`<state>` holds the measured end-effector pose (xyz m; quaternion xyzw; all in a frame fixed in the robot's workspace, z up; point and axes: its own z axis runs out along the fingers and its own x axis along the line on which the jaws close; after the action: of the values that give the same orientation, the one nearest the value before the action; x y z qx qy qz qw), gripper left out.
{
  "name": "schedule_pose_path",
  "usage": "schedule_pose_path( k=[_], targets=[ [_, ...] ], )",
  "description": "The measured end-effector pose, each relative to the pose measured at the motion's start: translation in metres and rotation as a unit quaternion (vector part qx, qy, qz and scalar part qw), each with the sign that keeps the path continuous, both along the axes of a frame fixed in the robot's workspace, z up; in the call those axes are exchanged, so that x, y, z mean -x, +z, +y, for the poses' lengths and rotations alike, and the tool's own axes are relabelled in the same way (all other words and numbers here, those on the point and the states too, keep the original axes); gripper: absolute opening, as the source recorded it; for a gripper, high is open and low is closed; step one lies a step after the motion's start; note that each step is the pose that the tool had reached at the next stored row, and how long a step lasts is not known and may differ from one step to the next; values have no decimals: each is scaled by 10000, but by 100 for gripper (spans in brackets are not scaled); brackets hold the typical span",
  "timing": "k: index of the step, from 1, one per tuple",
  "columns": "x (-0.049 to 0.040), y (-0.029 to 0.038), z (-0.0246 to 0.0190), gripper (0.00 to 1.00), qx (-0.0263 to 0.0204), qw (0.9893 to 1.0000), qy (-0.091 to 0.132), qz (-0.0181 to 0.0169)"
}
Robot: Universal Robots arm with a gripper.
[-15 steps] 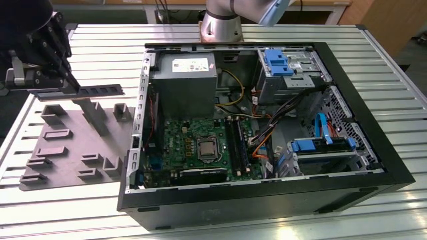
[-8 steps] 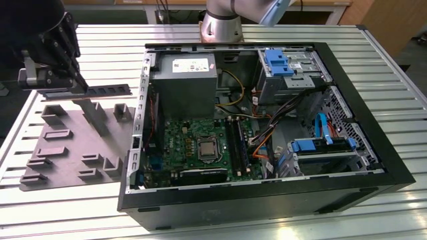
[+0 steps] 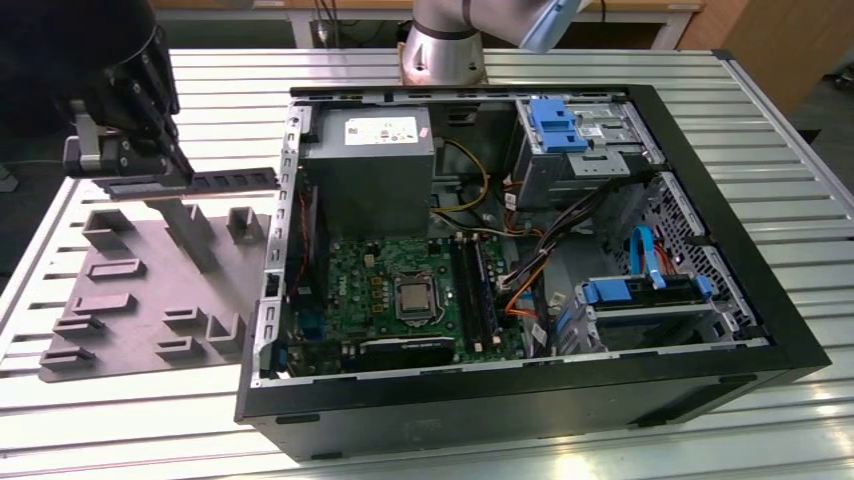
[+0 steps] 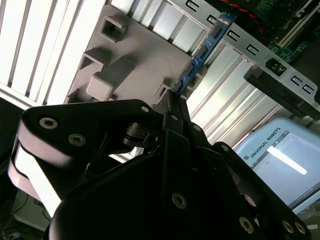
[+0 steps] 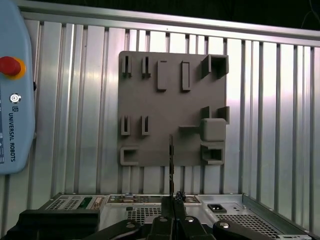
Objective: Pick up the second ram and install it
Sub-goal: 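Pick up the second ram and move it above second insertion slot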
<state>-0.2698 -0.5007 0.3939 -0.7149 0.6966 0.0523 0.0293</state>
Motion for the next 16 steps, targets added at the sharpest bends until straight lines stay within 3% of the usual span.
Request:
schedule_pose_path(
  k=[16],
  targets=[
    [-244, 0, 0, 11, 0, 10000, 0, 0]
  ],
)
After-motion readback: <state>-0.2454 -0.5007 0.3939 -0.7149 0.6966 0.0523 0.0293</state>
